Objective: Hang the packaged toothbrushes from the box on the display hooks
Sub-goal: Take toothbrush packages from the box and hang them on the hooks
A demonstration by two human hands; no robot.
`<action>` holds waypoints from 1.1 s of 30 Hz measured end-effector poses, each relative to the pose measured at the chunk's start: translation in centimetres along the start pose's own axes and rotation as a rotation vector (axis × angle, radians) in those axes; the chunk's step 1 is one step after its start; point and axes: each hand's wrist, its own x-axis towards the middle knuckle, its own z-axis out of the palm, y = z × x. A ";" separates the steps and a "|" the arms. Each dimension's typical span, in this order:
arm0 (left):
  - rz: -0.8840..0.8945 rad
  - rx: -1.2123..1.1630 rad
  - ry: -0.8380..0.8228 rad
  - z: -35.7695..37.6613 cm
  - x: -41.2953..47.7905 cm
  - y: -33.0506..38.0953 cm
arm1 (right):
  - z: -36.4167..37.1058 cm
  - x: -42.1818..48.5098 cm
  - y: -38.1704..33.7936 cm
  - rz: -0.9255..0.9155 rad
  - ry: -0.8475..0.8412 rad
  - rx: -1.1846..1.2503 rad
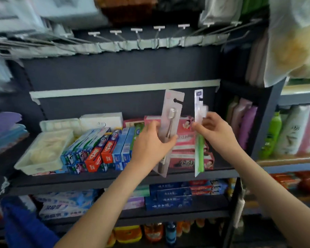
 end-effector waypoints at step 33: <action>0.068 0.014 0.254 -5.9 12.4 2.3 | -0.6 10.9 -7.9 -0.113 0.287 -0.694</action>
